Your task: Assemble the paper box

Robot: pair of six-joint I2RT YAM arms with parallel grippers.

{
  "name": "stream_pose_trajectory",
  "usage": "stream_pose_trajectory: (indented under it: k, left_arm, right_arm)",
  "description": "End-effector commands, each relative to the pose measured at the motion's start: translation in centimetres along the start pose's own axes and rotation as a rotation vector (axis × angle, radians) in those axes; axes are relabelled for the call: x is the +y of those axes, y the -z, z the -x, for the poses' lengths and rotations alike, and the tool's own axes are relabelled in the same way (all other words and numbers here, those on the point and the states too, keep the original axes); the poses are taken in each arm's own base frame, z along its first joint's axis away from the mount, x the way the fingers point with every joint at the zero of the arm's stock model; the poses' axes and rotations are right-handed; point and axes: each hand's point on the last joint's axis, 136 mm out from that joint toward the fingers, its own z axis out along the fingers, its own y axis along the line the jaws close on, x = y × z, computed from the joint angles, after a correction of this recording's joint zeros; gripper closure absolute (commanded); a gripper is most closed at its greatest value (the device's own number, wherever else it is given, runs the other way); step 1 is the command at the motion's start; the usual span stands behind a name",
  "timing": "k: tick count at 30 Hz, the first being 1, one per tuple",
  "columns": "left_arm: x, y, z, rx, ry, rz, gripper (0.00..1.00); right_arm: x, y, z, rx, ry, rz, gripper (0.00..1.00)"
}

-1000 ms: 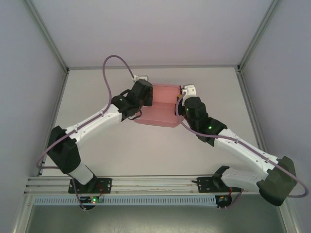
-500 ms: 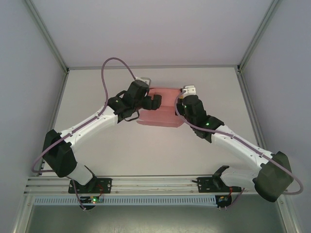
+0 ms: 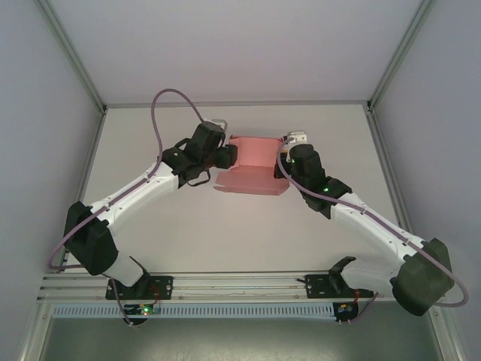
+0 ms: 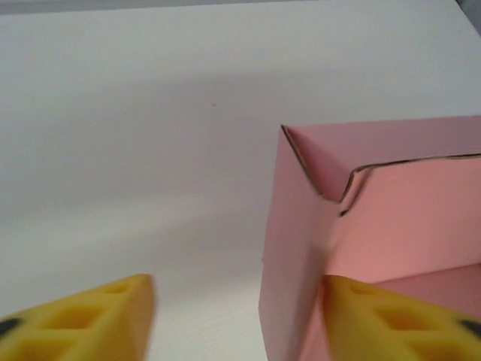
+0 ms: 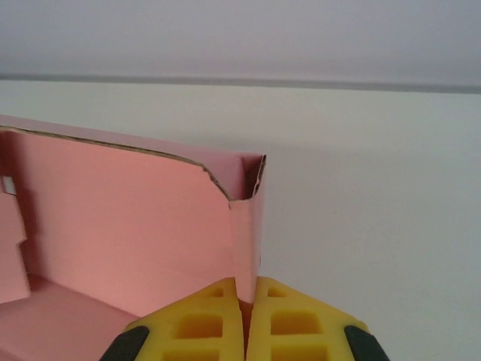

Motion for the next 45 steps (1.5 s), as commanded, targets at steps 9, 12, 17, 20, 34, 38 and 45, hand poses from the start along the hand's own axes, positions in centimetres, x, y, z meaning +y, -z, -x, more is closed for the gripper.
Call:
stream_pose_trajectory:
  k: [9,12,17,20,34,38,45]
  left_arm:
    - [-0.8,-1.8,0.0,0.012,-0.033,-0.061,0.74]
    - [-0.2,-2.6,0.2,0.014,-0.045,-0.020,0.91]
    - [2.9,-4.1,0.6,0.000,-0.075,0.182,1.00]
    - [5.4,-4.0,1.1,-0.020,-0.059,0.344,1.00]
    - [9.0,-1.8,2.6,-0.115,0.047,0.611,0.95]
    - [3.7,-3.4,2.3,-0.067,-0.003,0.265,0.76]
    - [-1.6,-0.5,2.4,-0.068,-0.025,-0.057,0.59]
  right_arm:
    - [3.8,1.9,3.0,-0.095,-0.002,0.221,1.00]
    - [4.6,2.6,3.6,-0.113,0.008,0.263,1.00]
    - [4.6,3.8,4.1,-0.146,0.067,0.227,1.00]
    - [4.2,4.3,4.2,-0.157,0.114,0.162,1.00]
    - [2.7,4.5,4.0,-0.192,0.154,0.001,1.00]
    - [2.4,4.4,3.7,-0.193,0.133,-0.016,1.00]
    - [2.4,3.9,3.6,-0.174,0.120,-0.020,1.00]
